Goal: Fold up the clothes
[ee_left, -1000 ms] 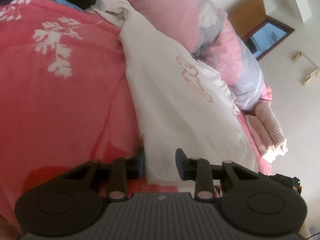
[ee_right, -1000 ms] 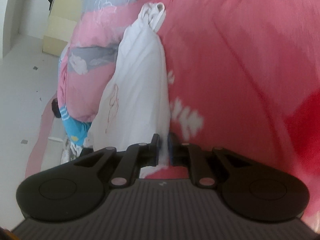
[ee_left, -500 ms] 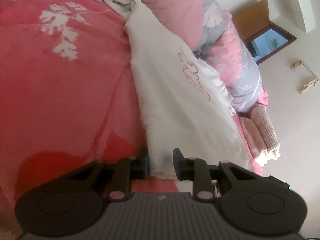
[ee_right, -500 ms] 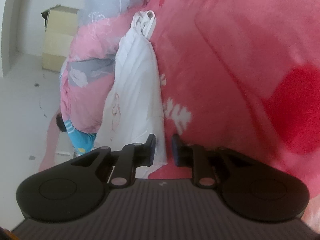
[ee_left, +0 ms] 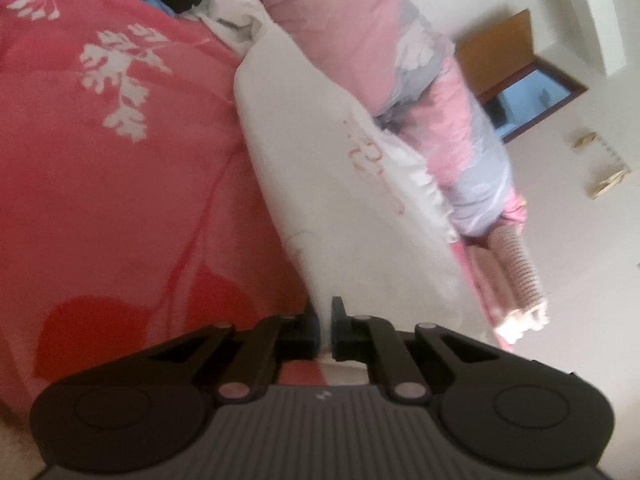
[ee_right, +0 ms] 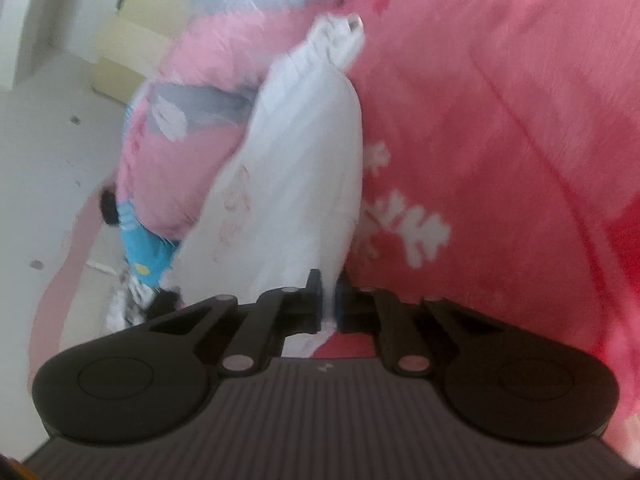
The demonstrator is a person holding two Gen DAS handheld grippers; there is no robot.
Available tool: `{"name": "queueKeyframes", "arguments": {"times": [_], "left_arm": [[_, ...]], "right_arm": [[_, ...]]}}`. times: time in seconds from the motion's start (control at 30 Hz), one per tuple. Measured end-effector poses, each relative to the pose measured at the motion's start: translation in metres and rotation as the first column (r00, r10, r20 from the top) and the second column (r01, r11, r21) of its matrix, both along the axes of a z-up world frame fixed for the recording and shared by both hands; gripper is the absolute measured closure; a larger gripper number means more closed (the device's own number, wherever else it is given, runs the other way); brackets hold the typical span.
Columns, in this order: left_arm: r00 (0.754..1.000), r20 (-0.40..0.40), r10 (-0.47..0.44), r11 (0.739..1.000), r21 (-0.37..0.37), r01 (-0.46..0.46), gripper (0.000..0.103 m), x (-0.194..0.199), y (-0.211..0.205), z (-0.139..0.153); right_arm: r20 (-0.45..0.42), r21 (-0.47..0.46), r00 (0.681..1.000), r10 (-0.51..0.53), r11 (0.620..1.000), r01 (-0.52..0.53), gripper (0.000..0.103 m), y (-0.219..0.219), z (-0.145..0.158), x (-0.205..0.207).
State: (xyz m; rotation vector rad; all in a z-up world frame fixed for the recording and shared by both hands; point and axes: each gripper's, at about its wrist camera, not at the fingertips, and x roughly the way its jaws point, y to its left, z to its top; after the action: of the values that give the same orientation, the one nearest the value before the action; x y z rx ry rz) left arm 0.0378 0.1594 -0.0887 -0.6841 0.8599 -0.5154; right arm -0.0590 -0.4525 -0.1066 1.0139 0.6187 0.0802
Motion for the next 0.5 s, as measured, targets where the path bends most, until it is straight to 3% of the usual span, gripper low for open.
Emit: {"name": "queueKeyframes", "arguments": {"times": [0.23,0.5], "left_arm": [[0.998,0.051,-0.034,0.999,-0.012,0.035,0.098,-0.03,0.011,0.021],[0.997,0.026,-0.069,0.997,0.02,0.068,0.098,-0.069,0.032,0.02]], "right_arm": [[0.044,-0.036,0.999,0.018,0.999,-0.017,0.1,0.014,0.023,-0.023],[0.042,-0.047,0.999,0.023,0.999,-0.021,0.1,0.028,0.028,-0.07]]}}
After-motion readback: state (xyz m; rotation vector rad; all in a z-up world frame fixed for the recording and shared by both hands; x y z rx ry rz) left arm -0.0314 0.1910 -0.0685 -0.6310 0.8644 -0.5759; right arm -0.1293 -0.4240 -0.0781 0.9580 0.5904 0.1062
